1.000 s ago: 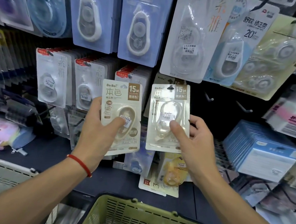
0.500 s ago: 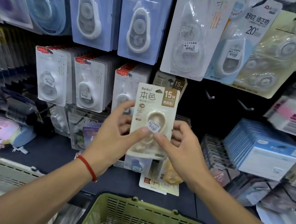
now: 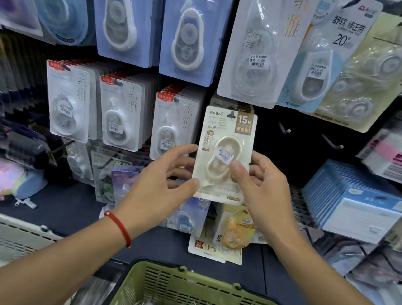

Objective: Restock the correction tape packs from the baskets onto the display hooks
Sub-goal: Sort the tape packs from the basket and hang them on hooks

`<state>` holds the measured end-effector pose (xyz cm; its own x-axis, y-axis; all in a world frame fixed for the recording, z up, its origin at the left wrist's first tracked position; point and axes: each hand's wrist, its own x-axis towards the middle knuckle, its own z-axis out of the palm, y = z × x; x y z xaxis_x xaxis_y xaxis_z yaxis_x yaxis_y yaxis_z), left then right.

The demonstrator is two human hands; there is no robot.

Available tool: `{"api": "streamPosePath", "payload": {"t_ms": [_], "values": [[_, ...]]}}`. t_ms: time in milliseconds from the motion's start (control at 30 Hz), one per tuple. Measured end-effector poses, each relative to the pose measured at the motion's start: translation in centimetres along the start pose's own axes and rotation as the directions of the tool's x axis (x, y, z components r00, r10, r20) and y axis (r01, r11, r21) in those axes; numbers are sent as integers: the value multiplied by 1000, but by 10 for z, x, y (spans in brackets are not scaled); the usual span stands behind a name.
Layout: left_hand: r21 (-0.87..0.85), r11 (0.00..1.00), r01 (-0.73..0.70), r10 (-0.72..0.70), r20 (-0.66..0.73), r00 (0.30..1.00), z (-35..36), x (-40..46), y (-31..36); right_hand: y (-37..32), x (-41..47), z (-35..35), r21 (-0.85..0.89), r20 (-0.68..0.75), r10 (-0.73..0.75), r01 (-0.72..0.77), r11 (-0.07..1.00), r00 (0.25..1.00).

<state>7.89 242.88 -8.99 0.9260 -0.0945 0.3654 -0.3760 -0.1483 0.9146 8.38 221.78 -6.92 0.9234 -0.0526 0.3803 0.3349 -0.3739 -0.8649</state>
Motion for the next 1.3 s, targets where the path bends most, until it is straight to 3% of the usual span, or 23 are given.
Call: {"api": "streamPosePath", "payload": {"t_ms": [67,133,200,267,333,467,633,733,800,833,900,933,1000,1067,1133,1200,1300], "values": [[241,970,-33,42,-30,999,-7,2,-3,10,0,-4,-377,-1,-35,31,926,999],[404,909,-104,137,-54,989,-15,7,-7,16,-3,-6,-649,74,-213,209,732,974],[523,836,-167,222,-42,974,-22,13,-12,15,1,-3,-714,255,-393,446,540,884],[619,763,-186,244,-10,970,-25,19,-17,15,16,5,-728,389,-453,569,383,802],[686,701,-196,226,47,973,-26,23,-23,15,33,17,-769,432,-416,568,293,800],[742,628,-236,206,134,969,-31,24,-38,24,58,23,-811,468,-304,540,225,830],[728,636,-255,199,165,966,-36,20,-44,27,58,16,-793,524,-263,576,196,810],[723,650,-235,157,175,972,-36,7,-42,24,37,19,-798,480,-335,562,218,811],[726,660,-193,19,241,970,-38,-7,-41,34,10,23,-766,425,-379,550,333,822],[740,648,-181,-87,307,948,-39,-16,-42,41,-8,27,-732,400,-339,520,441,851],[769,606,-202,-350,487,800,-41,-38,-44,54,-44,38,-650,422,-78,362,668,903],[775,585,-240,-470,565,678,-41,-51,-47,61,-63,45,-621,469,81,264,738,879],[784,529,-325,-643,620,449,-41,-78,-57,77,-102,60,-593,623,305,181,785,720],[804,481,-350,-746,585,319,-38,-102,-72,95,-143,76,-595,729,419,198,779,542],[818,456,-350,-786,555,273,-34,-121,-88,110,-182,92,-603,764,503,169,780,405],[841,434,-323,-805,523,281,-31,-134,-101,121,-216,105,-643,755,579,172,746,307],[876,402,-268,-816,475,329,-29,-142,-110,132,-245,117,-656,755,590,316,685,286]]}}
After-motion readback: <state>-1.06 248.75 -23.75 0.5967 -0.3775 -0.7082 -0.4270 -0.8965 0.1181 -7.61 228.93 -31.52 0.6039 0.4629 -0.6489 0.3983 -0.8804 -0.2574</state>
